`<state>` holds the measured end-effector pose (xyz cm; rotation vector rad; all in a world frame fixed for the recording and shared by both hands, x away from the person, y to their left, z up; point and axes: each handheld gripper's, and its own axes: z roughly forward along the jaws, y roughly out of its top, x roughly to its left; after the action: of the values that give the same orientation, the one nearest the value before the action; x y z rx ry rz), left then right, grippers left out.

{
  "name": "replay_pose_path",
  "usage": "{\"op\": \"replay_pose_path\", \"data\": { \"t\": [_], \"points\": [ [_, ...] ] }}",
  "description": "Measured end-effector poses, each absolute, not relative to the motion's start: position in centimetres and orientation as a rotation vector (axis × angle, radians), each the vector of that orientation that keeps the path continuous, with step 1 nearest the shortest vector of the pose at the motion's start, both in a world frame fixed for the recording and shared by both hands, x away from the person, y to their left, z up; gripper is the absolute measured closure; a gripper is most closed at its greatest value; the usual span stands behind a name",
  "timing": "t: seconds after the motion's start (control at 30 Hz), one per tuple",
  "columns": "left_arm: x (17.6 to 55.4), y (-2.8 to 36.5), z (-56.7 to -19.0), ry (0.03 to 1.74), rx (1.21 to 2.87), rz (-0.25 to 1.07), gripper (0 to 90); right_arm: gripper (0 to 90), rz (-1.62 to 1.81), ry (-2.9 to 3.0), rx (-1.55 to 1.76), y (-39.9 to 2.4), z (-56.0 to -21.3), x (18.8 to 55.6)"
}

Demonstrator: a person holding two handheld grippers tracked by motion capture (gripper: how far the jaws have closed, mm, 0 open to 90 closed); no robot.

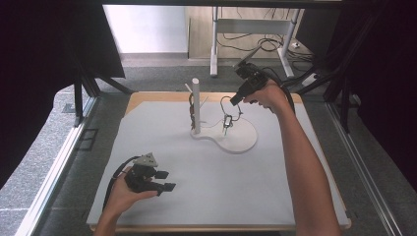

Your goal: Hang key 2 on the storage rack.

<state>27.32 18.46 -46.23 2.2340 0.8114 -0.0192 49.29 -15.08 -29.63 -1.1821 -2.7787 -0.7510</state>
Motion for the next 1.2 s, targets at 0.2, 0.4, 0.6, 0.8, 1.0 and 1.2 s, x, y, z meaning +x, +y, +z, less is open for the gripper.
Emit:
{"op": "replay_pose_path", "data": {
  "t": [0.2,0.4,0.6,0.8,1.0,1.2],
  "points": [
    [27.3,18.6,-46.2,0.816,2.225,-0.017,43.8,87.8,-0.759,-2.780,-1.187,-14.7,-29.7,49.9],
    [27.2,18.6,-46.2,0.813,2.226,-0.018,43.8,87.8,-0.754,-2.776,-1.204,-14.6,-30.0,50.4],
    [27.3,18.7,-46.2,0.815,2.226,-0.020,43.8,87.8,-0.750,-2.777,-1.208,-14.2,-30.4,50.9],
    [27.3,18.5,-46.3,0.811,2.225,-0.027,43.8,87.8,-0.741,-2.785,-1.188,-13.4,-30.7,51.4],
    [27.3,18.6,-46.3,0.813,2.231,-0.027,43.7,87.8,-0.718,-2.786,-1.184,-12.8,-31.1,51.8],
    [27.2,18.7,-46.3,0.813,2.222,-0.025,43.8,87.8,-0.705,-2.795,-1.176,-12.0,-31.0,52.2]
  ]
}}
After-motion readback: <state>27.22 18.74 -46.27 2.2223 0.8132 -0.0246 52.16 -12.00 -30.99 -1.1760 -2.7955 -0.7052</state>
